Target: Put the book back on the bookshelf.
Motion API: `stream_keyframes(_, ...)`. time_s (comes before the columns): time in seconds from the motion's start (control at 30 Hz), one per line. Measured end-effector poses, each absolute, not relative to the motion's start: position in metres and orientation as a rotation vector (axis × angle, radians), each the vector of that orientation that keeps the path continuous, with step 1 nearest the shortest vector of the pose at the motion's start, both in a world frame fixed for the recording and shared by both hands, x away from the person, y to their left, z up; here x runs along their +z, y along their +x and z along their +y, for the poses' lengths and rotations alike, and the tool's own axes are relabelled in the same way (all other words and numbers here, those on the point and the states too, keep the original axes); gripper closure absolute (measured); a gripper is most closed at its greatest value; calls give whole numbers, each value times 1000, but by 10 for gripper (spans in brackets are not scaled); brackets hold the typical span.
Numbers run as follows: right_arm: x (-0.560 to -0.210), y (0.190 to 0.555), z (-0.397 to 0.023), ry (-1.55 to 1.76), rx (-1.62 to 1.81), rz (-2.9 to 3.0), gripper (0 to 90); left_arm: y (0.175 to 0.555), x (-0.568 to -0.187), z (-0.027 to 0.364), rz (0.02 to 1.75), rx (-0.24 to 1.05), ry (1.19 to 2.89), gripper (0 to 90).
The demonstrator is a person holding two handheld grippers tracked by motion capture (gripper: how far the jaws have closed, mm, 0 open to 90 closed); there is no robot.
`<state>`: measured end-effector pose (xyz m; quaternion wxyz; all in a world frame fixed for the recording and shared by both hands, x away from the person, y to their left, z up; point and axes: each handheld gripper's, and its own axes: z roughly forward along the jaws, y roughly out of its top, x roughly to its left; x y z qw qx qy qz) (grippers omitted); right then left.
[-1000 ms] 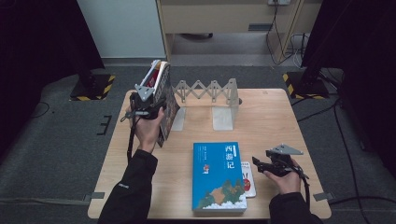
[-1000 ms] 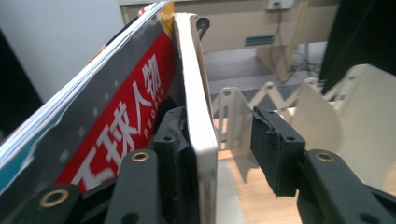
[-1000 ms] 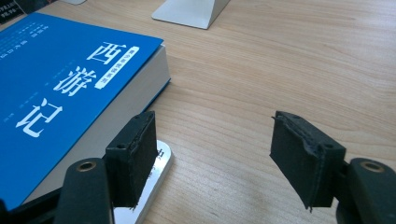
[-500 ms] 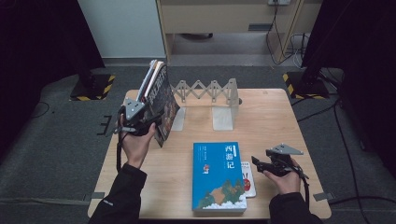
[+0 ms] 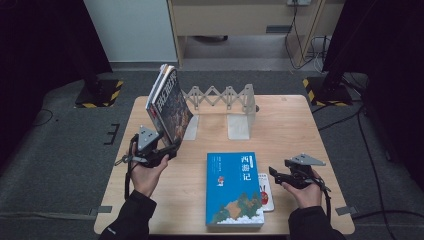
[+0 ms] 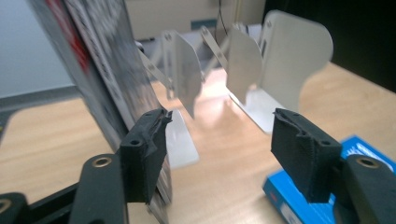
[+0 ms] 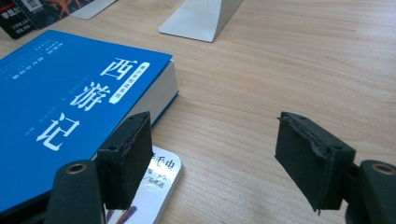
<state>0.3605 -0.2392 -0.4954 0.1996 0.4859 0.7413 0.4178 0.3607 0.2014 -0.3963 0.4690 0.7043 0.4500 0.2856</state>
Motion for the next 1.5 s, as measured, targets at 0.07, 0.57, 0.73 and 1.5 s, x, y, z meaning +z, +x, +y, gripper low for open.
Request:
stream_keyframes(0.07,-494,360,-238,1357,1177,2070,268,358,-402,197,1094,689,1751,330)
stream_keyframes(0.57,-492,357,-223,1324,1206,2114,229,351,-447,174,1065,523,1889,278)
stream_keyframes(0.73,-492,356,-219,1328,1216,2125,211,354,-463,170,1080,411,1914,276)
stream_keyframes(1.5,-502,351,-191,1310,1252,2258,236,362,-512,140,1067,91,1941,216)
